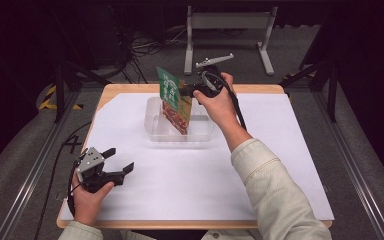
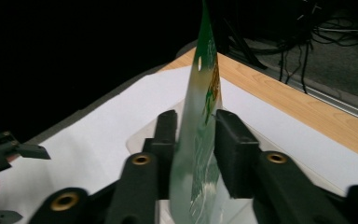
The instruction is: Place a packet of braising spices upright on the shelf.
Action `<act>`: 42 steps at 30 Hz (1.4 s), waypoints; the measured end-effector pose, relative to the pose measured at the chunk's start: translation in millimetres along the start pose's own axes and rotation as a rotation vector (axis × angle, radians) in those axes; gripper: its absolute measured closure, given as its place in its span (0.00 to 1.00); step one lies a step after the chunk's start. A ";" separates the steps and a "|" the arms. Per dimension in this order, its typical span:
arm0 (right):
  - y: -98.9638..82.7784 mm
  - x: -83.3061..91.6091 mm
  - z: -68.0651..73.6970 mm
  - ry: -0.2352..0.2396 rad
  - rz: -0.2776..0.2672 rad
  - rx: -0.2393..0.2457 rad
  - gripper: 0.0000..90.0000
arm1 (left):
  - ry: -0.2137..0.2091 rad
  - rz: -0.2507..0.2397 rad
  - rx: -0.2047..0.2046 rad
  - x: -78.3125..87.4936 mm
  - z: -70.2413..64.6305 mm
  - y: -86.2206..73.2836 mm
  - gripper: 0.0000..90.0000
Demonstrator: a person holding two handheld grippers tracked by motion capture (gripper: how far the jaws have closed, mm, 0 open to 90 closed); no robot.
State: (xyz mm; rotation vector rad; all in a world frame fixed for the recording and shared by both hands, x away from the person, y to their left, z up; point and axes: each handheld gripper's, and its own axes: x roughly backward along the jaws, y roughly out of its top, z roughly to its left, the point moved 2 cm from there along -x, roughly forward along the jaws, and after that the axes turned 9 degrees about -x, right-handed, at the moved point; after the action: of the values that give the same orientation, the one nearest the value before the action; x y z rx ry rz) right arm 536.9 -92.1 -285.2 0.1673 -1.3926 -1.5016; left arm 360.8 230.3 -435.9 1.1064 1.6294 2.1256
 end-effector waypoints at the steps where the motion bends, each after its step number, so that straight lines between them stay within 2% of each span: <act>1: 0.5 1.2 0.0 0.004 -0.009 0.002 0.71 | -0.002 0.001 0.001 -0.1 -0.2 0.0 0.16; 6: 2.9 7.6 2.7 0.033 -0.050 0.018 0.65 | -0.001 0.002 -0.005 -0.5 0.1 0.3 0.15; 9: 4.2 13.1 5.9 0.045 -0.070 0.024 0.65 | 0.001 0.005 -0.008 -0.8 0.2 0.6 0.15; 14: 4.3 27.5 13.4 0.079 -0.096 0.045 0.65 | -0.006 0.003 -0.008 -2.3 -0.1 1.3 0.15; 24: -4.7 65.7 22.8 0.116 -0.153 0.105 0.63 | -0.014 -0.002 -0.007 -6.8 -0.2 4.1 0.15; 27: -10.8 84.7 21.5 0.120 -0.175 0.117 0.62 | -0.022 -0.001 -0.023 -9.3 -0.4 6.0 0.15; 31: -17.5 105.2 18.4 0.111 -0.193 0.125 0.59 | -0.027 -0.004 -0.022 -12.0 -0.8 7.5 0.15; 42: -34.9 144.6 10.0 0.076 -0.213 0.140 0.57 | -0.032 -0.001 -0.029 -16.3 -1.4 9.6 0.15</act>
State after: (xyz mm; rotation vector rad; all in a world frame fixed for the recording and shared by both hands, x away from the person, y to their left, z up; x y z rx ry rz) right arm 444.3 -198.0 -235.8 0.4677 -1.4541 -1.5527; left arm 373.3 216.2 -434.1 1.1248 1.5793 2.1134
